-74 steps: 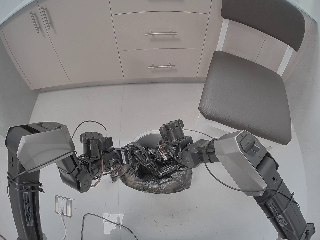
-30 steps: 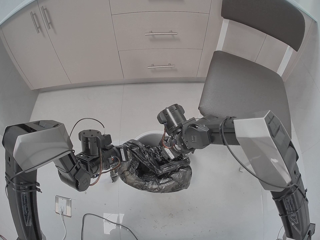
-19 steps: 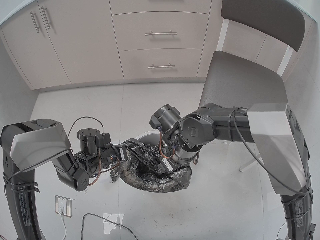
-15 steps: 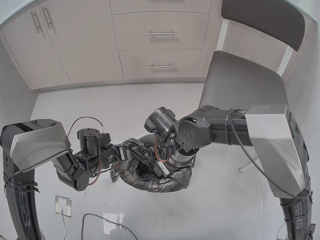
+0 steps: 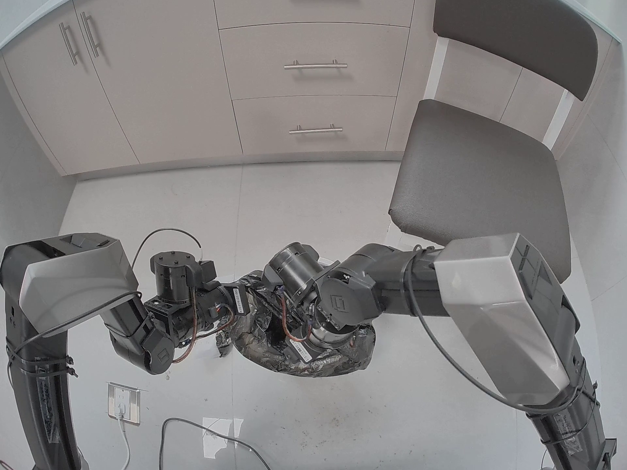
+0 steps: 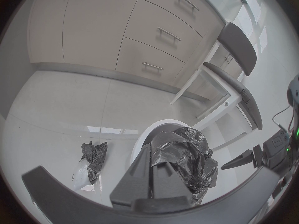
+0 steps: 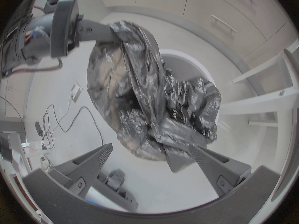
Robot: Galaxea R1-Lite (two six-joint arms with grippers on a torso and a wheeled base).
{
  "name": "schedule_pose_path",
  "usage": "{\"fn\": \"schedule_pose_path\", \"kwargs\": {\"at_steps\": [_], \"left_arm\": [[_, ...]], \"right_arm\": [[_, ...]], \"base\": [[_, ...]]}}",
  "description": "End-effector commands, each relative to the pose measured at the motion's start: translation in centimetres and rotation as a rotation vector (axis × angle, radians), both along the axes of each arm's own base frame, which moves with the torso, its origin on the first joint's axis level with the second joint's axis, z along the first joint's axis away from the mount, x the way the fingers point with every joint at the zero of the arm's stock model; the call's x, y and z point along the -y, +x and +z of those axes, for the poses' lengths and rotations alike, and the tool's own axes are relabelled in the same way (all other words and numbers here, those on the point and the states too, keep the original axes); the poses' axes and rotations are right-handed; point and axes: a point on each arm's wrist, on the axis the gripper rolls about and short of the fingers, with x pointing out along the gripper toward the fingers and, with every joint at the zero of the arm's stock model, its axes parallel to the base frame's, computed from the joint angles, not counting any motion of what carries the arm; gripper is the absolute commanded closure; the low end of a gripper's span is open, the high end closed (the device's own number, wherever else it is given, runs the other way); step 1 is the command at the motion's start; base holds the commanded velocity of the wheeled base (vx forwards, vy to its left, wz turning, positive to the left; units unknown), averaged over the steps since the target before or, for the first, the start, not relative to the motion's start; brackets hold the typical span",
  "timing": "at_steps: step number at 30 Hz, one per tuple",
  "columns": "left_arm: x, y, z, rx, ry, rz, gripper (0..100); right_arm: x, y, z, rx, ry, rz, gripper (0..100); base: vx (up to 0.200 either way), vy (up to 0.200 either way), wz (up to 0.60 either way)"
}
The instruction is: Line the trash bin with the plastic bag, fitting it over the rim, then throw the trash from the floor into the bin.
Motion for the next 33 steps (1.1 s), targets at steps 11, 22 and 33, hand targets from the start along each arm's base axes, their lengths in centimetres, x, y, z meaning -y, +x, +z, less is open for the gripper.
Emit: {"fn": "schedule_pose_path", "kwargs": {"at_steps": [11, 22, 33], "left_arm": [[0.0, -0.1, 0.2, 0.003, -0.002, 0.0, 100], [0.0, -0.3, 0.2, -0.001, 0.0, -0.003, 100], [0.0, -0.5, 0.7, 0.007, -0.003, -0.003, 100]], "right_arm": [[-1.6, 0.2, -2.6, 0.049, -0.001, 0.047, 0], [-2.1, 1.7, -4.6, 0.152, -0.033, 0.12, 0], [-2.1, 2.8, -4.6, 0.251, -0.069, 0.152, 0]], "base": [[0.0, 0.0, 0.0], [0.0, 0.0, 0.0], [0.0, 0.0, 0.0]]}}
